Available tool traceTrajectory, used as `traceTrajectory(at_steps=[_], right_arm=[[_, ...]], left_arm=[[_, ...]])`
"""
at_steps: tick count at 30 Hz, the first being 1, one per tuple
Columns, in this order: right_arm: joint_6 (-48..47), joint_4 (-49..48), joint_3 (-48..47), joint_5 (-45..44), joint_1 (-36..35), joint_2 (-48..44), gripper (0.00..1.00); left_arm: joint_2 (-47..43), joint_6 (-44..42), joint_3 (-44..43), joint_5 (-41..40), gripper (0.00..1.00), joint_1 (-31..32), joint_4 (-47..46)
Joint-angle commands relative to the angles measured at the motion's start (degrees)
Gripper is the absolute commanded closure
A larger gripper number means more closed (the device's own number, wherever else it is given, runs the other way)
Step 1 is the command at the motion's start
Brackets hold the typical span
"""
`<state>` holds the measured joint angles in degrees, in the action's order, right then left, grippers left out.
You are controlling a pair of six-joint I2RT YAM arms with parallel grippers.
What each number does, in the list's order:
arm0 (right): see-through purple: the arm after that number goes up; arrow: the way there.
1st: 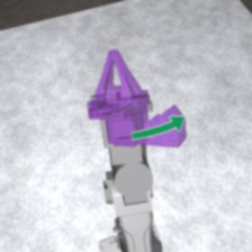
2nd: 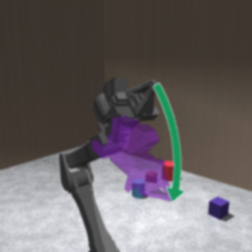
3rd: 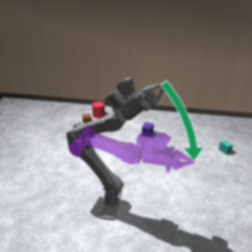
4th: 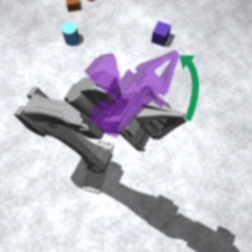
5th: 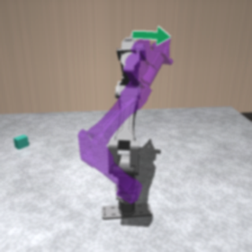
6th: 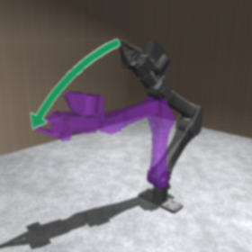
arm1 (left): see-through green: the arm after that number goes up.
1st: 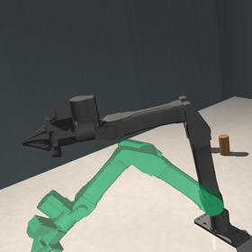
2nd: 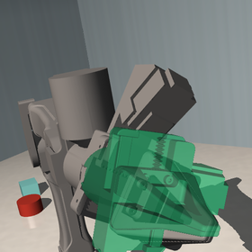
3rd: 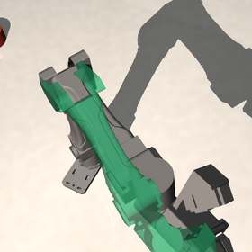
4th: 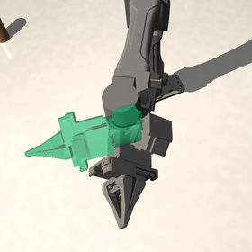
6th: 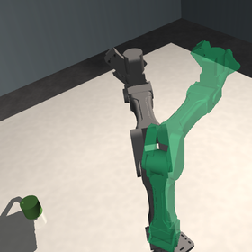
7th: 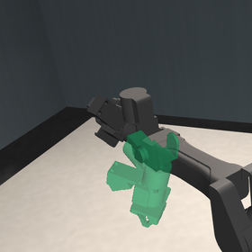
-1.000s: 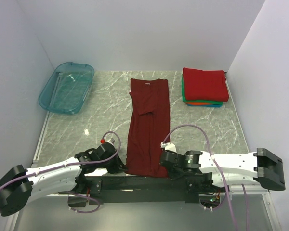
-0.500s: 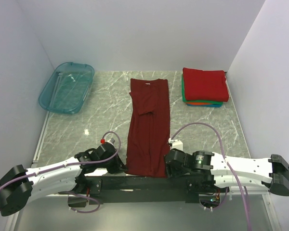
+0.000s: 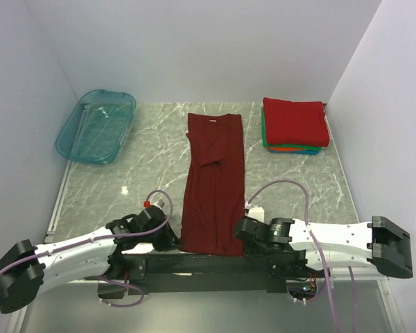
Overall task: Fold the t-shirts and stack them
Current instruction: Fold the tshirt
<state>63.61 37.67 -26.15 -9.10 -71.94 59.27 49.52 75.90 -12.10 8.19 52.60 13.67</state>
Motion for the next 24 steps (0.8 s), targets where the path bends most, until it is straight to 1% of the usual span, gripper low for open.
traceTrajectory(at_steps=[1, 4, 6, 9, 12, 14, 18, 19, 22, 23, 24], right_arm=[[3.79, -0.14, 2.15, 1.72, 0.4, -2.04, 0.83], [3.71, -1.19, 4.0, 3.3, 0.31, -4.67, 1.0], [2.57, -2.24, 4.18, 4.26, 0.31, -6.0, 1.0], [1.08, -7.15, 4.62, 6.37, 0.31, -7.85, 1.0], [1.25, -7.79, 4.53, 6.56, 0.4, -8.73, 1.0], [1.34, -6.3, 3.83, 5.77, 0.31, -9.52, 1.0], [-0.68, -0.43, -1.25, 1.2, 0.66, -10.49, 1.0], [-1.64, 0.73, -2.4, -0.81, 1.27, -10.49, 1.0], [-4.54, 3.28, -5.75, -1.62, 4.34, -10.31, 1.0], [-7.16, 3.11, -6.36, -1.01, 7.66, -10.31, 1.0], [-8.67, 2.85, -7.59, -0.66, 9.43, -10.4, 1.0]], left_arm=[[-1.35, 0.04, 1.11, -1.68, 1.0, 0.31, 4.96], [-2.23, -0.05, 1.38, -2.47, 1.0, 0.31, 5.83], [-2.32, -0.05, 1.11, -2.56, 1.0, 0.31, 5.75], [-2.93, 0.13, 1.81, -0.63, 1.0, 0.31, 3.65], [-4.25, 0.22, 0.68, -0.89, 1.0, 0.57, 5.66], [-6.0, -0.05, -0.64, -2.03, 1.0, 0.66, 6.89], [-6.02, -1.63, -2.93, -1.6, 1.0, 0.75, 4.44], [-4.36, -2.67, -3.71, -1.51, 1.0, 0.75, 4.17], [-1.1, -4.79, -8.72, -3.87, 1.0, 0.66, 5.74], [1.09, -6.53, -11.95, -4.84, 1.0, 0.66, 6.27], [2.15, -7.42, -13.64, -6.85, 1.0, 0.49, 6.71]])
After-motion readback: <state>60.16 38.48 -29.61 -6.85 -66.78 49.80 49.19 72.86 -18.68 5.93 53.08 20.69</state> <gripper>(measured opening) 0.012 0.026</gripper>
